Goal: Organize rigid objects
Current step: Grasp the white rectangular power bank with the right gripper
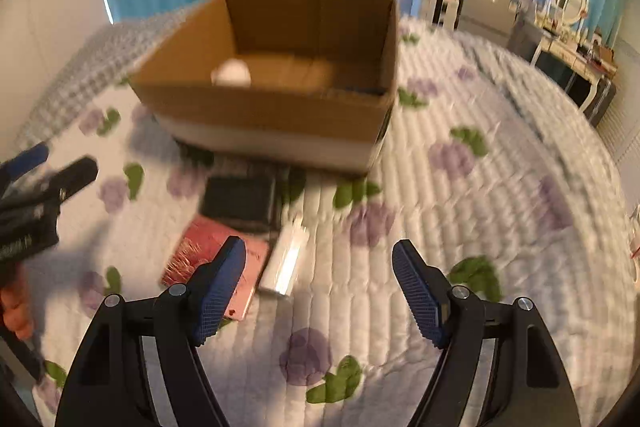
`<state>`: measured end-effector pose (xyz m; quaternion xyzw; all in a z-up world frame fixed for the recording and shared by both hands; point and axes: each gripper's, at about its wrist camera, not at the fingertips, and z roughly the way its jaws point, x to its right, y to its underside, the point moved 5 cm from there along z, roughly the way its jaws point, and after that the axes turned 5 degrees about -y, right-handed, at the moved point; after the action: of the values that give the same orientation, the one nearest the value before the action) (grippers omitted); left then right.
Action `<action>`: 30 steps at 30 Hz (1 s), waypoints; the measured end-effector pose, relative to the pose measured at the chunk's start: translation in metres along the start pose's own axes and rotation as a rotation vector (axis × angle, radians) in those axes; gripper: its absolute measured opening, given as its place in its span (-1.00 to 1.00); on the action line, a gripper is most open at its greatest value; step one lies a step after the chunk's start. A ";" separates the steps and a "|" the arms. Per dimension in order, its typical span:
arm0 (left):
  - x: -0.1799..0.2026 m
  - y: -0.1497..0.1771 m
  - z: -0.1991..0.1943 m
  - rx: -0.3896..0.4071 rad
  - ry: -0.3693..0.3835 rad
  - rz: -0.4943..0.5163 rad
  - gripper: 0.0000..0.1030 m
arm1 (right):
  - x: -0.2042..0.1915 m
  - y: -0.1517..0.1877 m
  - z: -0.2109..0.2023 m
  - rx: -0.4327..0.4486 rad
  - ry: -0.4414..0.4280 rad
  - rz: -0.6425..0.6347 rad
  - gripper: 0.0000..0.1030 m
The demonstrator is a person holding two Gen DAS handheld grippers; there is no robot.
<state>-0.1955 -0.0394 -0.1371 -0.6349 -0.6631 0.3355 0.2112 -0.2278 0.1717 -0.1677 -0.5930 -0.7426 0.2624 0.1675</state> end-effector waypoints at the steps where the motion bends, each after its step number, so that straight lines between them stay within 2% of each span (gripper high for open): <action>1: 0.000 0.003 0.004 -0.004 -0.031 0.014 0.99 | 0.000 0.003 0.006 -0.008 0.006 0.005 0.47; 2: -0.001 0.005 0.007 -0.008 -0.049 0.024 0.99 | -0.001 0.005 0.013 -0.023 0.001 0.009 0.47; 5: -0.001 0.007 0.011 -0.033 -0.017 0.000 0.99 | -0.003 0.010 0.030 -0.058 -0.009 0.040 0.42; 8: -0.004 0.008 0.012 -0.036 -0.015 -0.018 0.99 | -0.006 0.013 0.045 -0.095 -0.001 0.033 0.21; 12: -0.001 0.011 0.009 -0.030 -0.013 -0.014 0.99 | -0.005 0.016 0.060 -0.140 0.005 0.028 -0.08; 15: 0.002 0.013 0.010 -0.027 -0.019 0.001 0.99 | -0.012 0.016 0.060 -0.139 -0.041 0.012 -0.50; 19: 0.010 0.017 0.014 -0.040 -0.018 0.029 0.99 | -0.014 0.013 0.047 -0.089 -0.047 -0.007 -0.58; 23: 0.026 0.017 0.009 -0.027 -0.049 0.086 0.99 | -0.001 0.005 0.022 -0.014 0.018 -0.023 -0.58; 30: 0.073 0.006 0.011 -0.085 0.052 0.091 0.99 | 0.031 -0.021 0.008 0.071 0.054 0.013 -0.57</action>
<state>-0.2064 0.0303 -0.1593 -0.6813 -0.6415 0.2998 0.1858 -0.2560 0.1972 -0.1638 -0.5983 -0.7242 0.2735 0.2067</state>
